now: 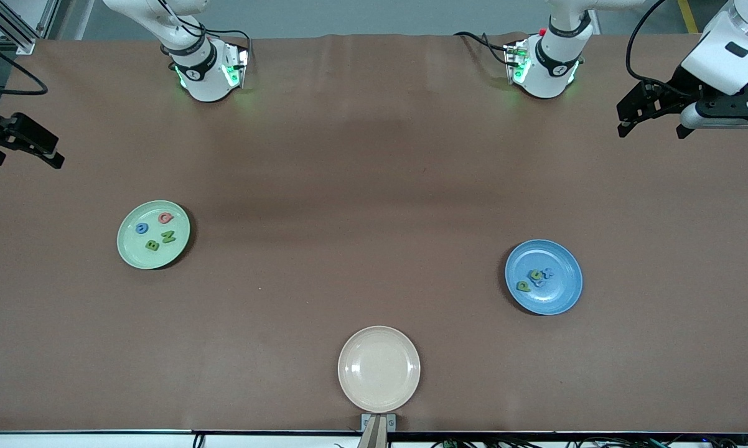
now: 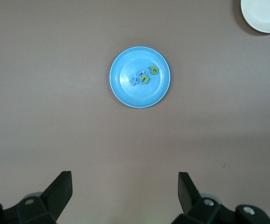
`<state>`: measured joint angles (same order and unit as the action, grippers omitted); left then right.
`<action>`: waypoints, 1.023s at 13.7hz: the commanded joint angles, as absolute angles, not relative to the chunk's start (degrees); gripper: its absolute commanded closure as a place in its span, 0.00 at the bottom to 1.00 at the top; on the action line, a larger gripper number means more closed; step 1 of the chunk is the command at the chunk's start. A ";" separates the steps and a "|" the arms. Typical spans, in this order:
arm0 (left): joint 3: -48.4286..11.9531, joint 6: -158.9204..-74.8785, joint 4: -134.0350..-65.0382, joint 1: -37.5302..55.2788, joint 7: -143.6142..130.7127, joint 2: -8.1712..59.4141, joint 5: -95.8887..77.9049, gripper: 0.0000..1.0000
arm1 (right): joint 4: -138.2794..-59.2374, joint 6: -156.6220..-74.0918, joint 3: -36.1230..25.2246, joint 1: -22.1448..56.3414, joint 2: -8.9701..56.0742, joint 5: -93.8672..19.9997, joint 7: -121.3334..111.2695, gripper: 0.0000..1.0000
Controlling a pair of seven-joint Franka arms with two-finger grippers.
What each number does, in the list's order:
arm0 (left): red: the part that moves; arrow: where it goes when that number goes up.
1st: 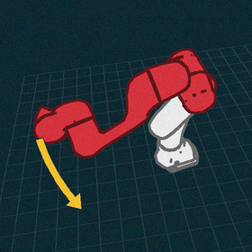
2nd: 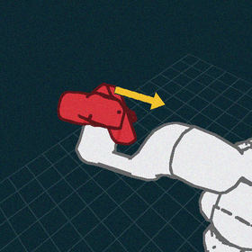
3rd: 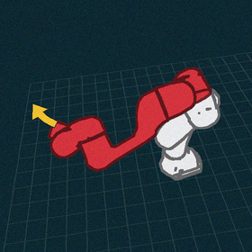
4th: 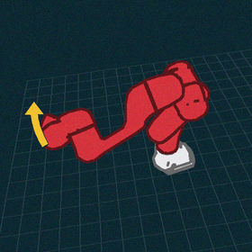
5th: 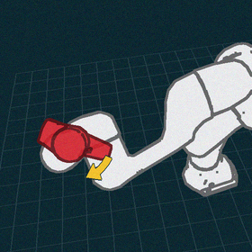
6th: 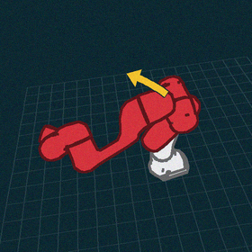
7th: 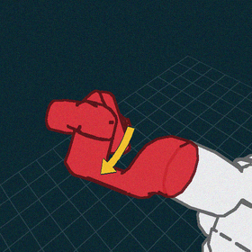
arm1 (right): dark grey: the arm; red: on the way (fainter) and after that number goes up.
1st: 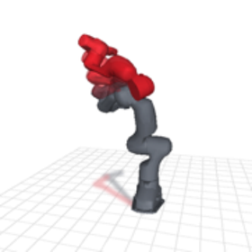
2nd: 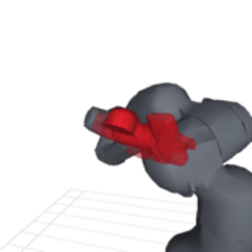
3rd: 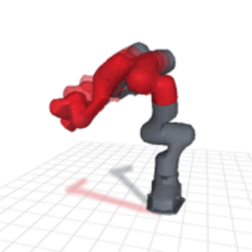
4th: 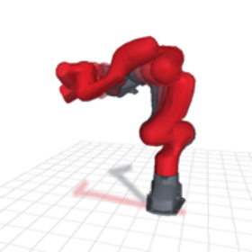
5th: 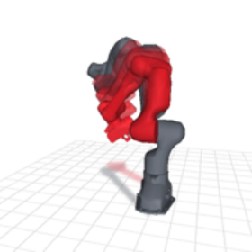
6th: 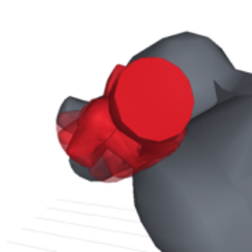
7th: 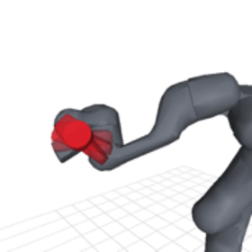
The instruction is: Sort upper and lower case letters into plates
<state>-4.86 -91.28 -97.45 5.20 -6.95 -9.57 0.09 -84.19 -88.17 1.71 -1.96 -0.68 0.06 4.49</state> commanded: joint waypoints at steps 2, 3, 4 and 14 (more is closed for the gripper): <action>-4.83 -90.18 -95.63 4.92 -6.59 -8.17 0.35 0.00 | -82.27 -87.89 2.29 -3.34 1.32 -0.17 4.22 0.00; -4.83 -90.18 -95.54 5.01 -6.59 -8.09 0.35 0.00 | -82.27 -87.89 2.29 -3.25 1.32 -0.35 4.13 0.00; -4.75 -89.83 -95.10 5.01 -6.68 -7.74 0.44 0.00 | -82.27 -87.89 2.29 -3.34 1.41 -0.44 4.13 0.00; -4.75 -84.20 -88.33 5.19 -7.21 -2.55 0.53 0.00 | -82.27 -87.98 2.37 -3.25 1.93 -0.44 4.22 0.00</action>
<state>-4.68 -85.60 -89.90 5.14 -6.96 -2.90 0.10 -83.44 -88.31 1.90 -2.60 1.43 0.06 4.41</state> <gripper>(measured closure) 0.000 0.000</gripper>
